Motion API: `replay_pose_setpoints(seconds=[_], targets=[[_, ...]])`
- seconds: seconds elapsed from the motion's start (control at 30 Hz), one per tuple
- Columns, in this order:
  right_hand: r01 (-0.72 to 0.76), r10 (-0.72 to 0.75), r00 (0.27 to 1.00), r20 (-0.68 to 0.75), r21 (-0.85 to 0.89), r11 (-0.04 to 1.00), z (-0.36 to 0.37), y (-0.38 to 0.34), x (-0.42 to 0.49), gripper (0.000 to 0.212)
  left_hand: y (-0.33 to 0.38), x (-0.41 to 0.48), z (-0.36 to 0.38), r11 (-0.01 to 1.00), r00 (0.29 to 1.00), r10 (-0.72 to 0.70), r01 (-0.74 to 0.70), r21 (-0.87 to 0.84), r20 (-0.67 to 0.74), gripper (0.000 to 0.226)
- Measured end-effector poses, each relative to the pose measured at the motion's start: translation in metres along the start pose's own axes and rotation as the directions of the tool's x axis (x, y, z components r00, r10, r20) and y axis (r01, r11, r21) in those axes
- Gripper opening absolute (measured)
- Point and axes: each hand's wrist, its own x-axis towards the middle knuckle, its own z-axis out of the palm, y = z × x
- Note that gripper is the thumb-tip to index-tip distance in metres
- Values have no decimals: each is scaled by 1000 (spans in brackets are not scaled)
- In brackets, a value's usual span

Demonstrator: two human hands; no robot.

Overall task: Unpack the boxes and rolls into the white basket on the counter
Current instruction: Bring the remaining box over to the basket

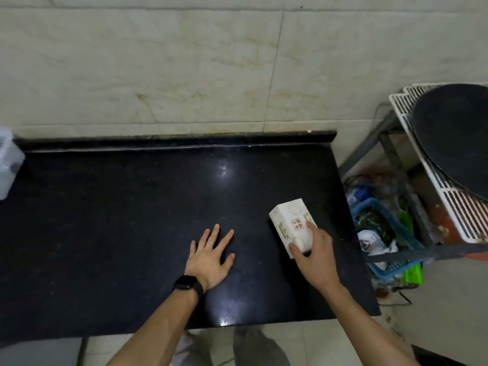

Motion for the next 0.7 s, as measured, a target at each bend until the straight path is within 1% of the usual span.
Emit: replay_pose_setpoints(seconds=[0.07,0.17,0.27,0.37,0.47,0.6,0.7], targets=[[48,-49,997,55,13,999,24,-23,-24,77,-28,-26,-3,999,998,-48,48,-20,-40,64],[143,-145,979,141,21,989,69,-71,-55,77,-81,-71,-10,983,980,-171,163,-81,-105,64],[279,-274,929,247,15,960,118,-126,-86,77,-139,-123,-19,949,940,-298,275,-152,-163,63],[406,-384,862,332,4,914,169,-182,-124,78,-200,-180,-31,907,889,-406,363,-215,-211,61],[514,-479,786,391,18,858,219,-229,-168,76,-258,-235,-43,873,825,-480,416,-256,-297,59],[611,-558,694,456,38,791,281,-283,-215,75,-331,-297,-59,806,715,-588,479,-347,-378,58],[649,-585,654,481,41,759,318,-322,-238,76,-376,-338,-70,765,649,-641,495,-413,-409,57]])
